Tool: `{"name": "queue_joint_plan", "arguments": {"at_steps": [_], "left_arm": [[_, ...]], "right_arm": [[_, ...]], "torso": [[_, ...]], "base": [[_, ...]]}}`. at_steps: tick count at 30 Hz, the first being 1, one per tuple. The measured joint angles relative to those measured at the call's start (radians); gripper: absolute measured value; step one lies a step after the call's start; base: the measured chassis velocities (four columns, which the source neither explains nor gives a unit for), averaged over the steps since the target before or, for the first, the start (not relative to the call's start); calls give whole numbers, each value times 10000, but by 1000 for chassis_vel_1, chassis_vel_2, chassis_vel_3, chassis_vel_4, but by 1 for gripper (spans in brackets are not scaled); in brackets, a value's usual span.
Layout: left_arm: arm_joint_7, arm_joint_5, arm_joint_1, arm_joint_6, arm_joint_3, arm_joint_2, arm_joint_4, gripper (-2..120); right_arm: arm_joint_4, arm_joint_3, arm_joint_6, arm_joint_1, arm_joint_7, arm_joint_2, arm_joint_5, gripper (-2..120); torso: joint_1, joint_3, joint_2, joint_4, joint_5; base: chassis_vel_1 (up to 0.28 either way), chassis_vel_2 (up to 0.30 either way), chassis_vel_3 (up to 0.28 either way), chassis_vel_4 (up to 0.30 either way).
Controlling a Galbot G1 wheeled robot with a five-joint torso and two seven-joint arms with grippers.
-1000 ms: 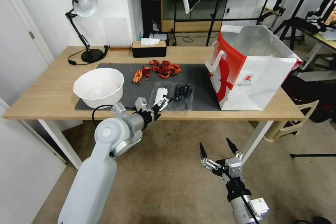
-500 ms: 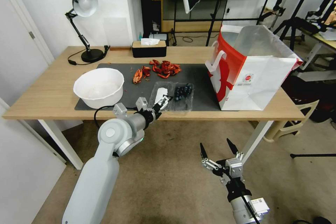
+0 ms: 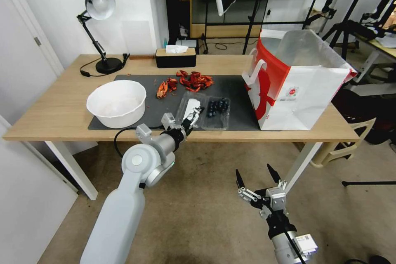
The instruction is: Close the takeout container lid, then place the container into the takeout bag.
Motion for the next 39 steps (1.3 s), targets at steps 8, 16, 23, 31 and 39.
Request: {"name": "queue_joint_plan", "arguments": {"at_steps": [8,16,23,31,39], "left_arm": [[3584,5492,313,-2369,972,420,1004,100],[4702,6877,208,-3581,1184,447,1406,100],[5279,6844,159,-3642,1236,649,1236,100],[6305,6743,119,-3417,1484,811,1196,100],[6909,6560,-355,-3209,1877,924,1489,100]], "right_arm": [[34,39,115,-114,-16,0,13,100],[12,41,278,-226,-43,0,26,100],[96,41,358,-299,-43,0,44,100],[257,48,467,-484,-51,0,55,100],[422,84,506,-602,-60,0,53,100]], "torso": [[0,0,0,0,-2],[0,0,0,0,0],[0,0,0,0,0],[2,0,0,1,0],[2,0,0,0,0]], "base": [[0,0,0,0],[0,0,0,0],[0,0,0,0],[0,0,0,0],[0,0,0,0]]}}
